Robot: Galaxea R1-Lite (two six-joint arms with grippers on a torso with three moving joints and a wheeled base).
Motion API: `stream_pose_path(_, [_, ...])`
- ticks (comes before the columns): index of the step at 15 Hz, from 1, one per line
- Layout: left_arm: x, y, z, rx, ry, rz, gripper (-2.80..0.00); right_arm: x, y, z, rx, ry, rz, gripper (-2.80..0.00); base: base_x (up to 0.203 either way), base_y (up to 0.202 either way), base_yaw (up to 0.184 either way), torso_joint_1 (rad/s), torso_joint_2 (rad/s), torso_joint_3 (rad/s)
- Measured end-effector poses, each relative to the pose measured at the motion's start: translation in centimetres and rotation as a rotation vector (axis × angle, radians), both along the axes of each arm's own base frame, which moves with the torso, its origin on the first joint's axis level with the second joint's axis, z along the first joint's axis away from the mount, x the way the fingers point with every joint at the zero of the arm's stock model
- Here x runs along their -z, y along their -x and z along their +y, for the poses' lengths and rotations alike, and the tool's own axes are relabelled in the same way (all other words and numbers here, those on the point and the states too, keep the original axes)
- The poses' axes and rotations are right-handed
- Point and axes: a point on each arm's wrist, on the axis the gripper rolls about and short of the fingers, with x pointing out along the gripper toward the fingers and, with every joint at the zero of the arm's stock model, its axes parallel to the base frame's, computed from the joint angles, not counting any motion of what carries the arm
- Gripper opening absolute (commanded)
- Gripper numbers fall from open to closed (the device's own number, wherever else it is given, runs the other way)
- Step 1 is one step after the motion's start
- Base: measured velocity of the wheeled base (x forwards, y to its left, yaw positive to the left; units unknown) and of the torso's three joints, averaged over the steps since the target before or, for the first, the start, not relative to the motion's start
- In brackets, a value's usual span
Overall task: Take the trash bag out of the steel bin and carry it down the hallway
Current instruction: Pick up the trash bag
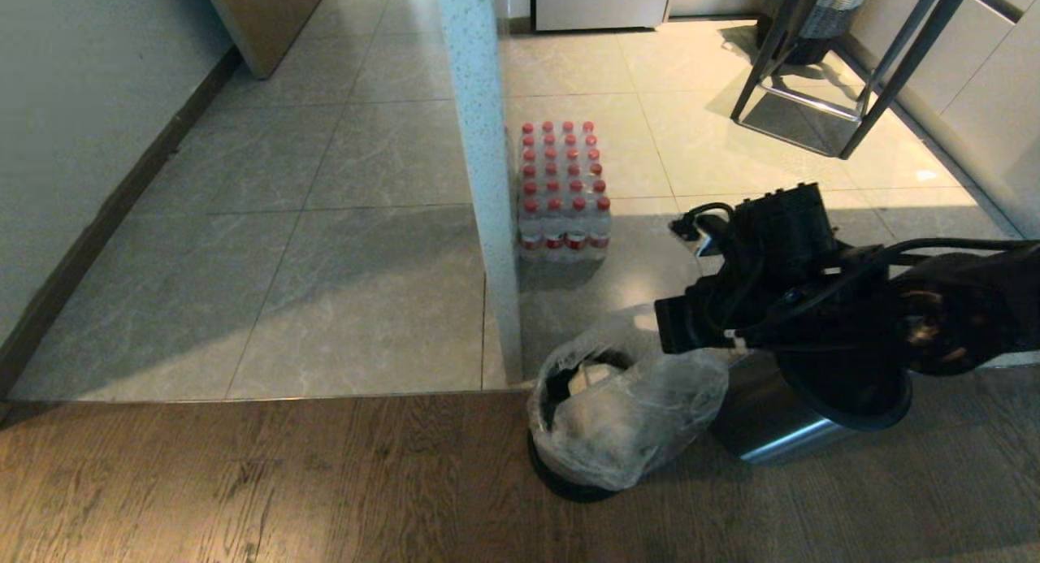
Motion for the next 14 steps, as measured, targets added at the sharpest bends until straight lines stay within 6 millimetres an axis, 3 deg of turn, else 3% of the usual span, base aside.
stream_pose_path(6, [0.0, 0.0, 0.0, 0.0, 0.0, 0.0, -2.8, -6.4, 3.2, -1.8, 0.023, -0.09, -0.091, -2.8, 0.0, 0.0, 0.0, 0.0, 0.0, 0.0])
stream_pose_path(8, [0.0, 0.0, 0.0, 0.0, 0.0, 0.0, -2.8, -7.5, 3.6, -2.5, 0.036, -0.101, -0.111, -2.8, 0.0, 0.0, 0.0, 0.0, 0.0, 0.0])
stream_pose_path(10, [0.0, 0.0, 0.0, 0.0, 0.0, 0.0, -2.8, -7.8, 3.8, -3.2, 0.051, -0.096, -0.116, -2.8, 0.0, 0.0, 0.0, 0.0, 0.0, 0.0])
stream_pose_path(14, [0.0, 0.0, 0.0, 0.0, 0.0, 0.0, -2.8, -5.7, 3.0, -4.1, 0.07, -0.037, -0.073, -2.8, 0.0, 0.0, 0.0, 0.0, 0.0, 0.0])
